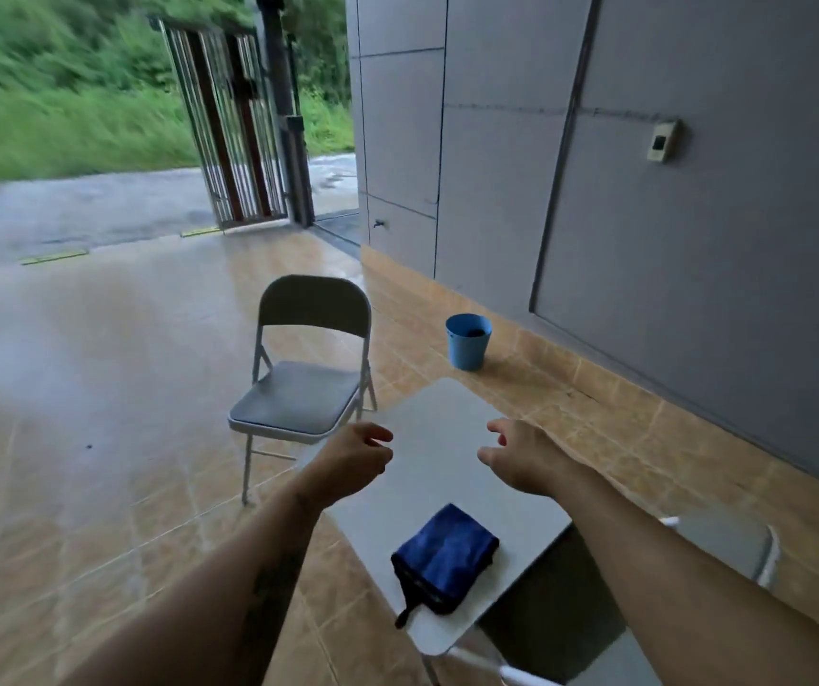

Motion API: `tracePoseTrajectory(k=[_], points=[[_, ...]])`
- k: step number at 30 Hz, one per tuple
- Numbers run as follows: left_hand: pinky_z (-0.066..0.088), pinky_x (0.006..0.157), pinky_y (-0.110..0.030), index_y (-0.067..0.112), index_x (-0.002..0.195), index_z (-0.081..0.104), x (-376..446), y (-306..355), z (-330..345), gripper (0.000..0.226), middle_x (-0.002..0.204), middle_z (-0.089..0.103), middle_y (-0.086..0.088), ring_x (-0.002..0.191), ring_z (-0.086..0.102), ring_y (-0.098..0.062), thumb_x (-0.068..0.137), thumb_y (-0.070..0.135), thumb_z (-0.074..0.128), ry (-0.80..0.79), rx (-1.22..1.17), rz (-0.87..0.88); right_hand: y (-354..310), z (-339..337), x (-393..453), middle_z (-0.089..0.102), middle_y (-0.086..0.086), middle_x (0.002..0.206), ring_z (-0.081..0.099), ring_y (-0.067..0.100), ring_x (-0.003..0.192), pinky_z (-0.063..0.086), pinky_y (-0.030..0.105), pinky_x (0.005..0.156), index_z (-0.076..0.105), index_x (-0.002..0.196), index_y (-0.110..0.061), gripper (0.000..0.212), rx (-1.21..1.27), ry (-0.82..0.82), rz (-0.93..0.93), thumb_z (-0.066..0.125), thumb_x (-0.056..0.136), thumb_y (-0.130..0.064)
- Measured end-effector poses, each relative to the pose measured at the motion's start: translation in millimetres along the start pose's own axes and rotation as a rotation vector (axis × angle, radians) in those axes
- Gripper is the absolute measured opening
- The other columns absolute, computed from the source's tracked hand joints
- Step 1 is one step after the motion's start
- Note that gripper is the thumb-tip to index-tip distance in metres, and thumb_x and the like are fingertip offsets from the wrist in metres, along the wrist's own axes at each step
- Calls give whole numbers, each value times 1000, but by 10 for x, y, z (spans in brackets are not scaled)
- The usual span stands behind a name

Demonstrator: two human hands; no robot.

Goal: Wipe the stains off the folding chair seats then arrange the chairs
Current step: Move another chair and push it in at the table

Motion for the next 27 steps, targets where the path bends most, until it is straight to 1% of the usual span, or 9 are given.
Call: tracePoseTrajectory(k=[4, 6, 8, 11, 13, 16, 19, 23, 27], points=[[48, 59, -19, 4, 125, 59, 339, -252, -983, 34, 108, 65, -17, 86, 63, -20, 91, 7, 57, 44, -5, 34, -898, 314, 560, 36, 10, 155, 38, 27, 139, 34, 43, 112, 35, 150, -17, 63, 38, 29, -46, 54, 93, -35], [47, 60, -19, 5, 124, 60, 480, -365, -1474, 33, 108, 65, -16, 86, 64, -23, 91, 6, 57, 82, 10, 47, -1327, 495, 798, 38, 11, 154, 39, 28, 138, 36, 43, 111, 36, 150, -18, 62, 57, 28, -64, 54, 93, -35], [50, 64, -22, 6, 123, 61, 626, -484, -1937, 34, 107, 65, -16, 89, 64, -25, 89, 6, 58, 119, 10, 42, -1739, 654, 1014, 40, 11, 153, 42, 29, 136, 37, 42, 109, 38, 149, -18, 60, 58, 18, -86, 55, 93, -34], [55, 72, -28, 8, 121, 63, 851, -610, -2572, 33, 106, 66, -14, 88, 66, -24, 88, 10, 61, 173, 6, 26, -2327, 832, 1383, 46, 12, 149, 46, 29, 131, 39, 37, 101, 42, 146, -15, 54, 44, -2, -137, 55, 95, -30], [54, 69, -24, 10, 122, 63, 1030, -680, -2936, 33, 106, 67, -11, 86, 67, -20, 89, 13, 61, 198, 21, 18, -2665, 915, 1664, 49, 14, 146, 49, 29, 128, 42, 37, 98, 45, 143, -15, 51, 27, -11, -164, 55, 95, -29], [51, 70, -22, 12, 124, 62, 1344, -787, -3373, 33, 112, 67, -10, 93, 67, -19, 91, 14, 60, 223, 34, -6, -3038, 1039, 2147, 48, 15, 146, 49, 32, 129, 42, 40, 102, 44, 143, -14, 53, 3, -35, -182, 55, 94, -30], [52, 72, -22, 13, 124, 61, 1747, -860, -3746, 33, 111, 67, -6, 95, 65, -17, 91, 16, 60, 236, 76, -24, -3333, 1116, 2740, 41, 13, 153, 43, 31, 136, 38, 42, 109, 37, 149, -16, 62, 12, -47, -183, 57, 92, -31], [48, 63, -17, 13, 125, 60, 2373, -904, -4227, 33, 117, 67, -11, 96, 64, -17, 92, 12, 57, 277, 117, -43, -3701, 1176, 3639, 37, 12, 155, 40, 31, 138, 36, 41, 110, 38, 149, -15, 64, 45, -31, -192, 59, 91, -32], [44, 56, -14, 15, 124, 62, 3055, -898, -4685, 32, 109, 68, -9, 85, 66, -14, 92, 12, 56, 314, 148, -46, -4040, 1227, 4459, 36, 10, 156, 38, 29, 139, 37, 42, 110, 37, 149, -17, 64, 60, -52, -187, 59, 91, -34]])
Point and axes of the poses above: each hand's wrist, its own x-axis towards the middle knuckle, its own z-axis out of the palm, y = z × x, the point moved 9 cm from there along x, towards the middle knuckle
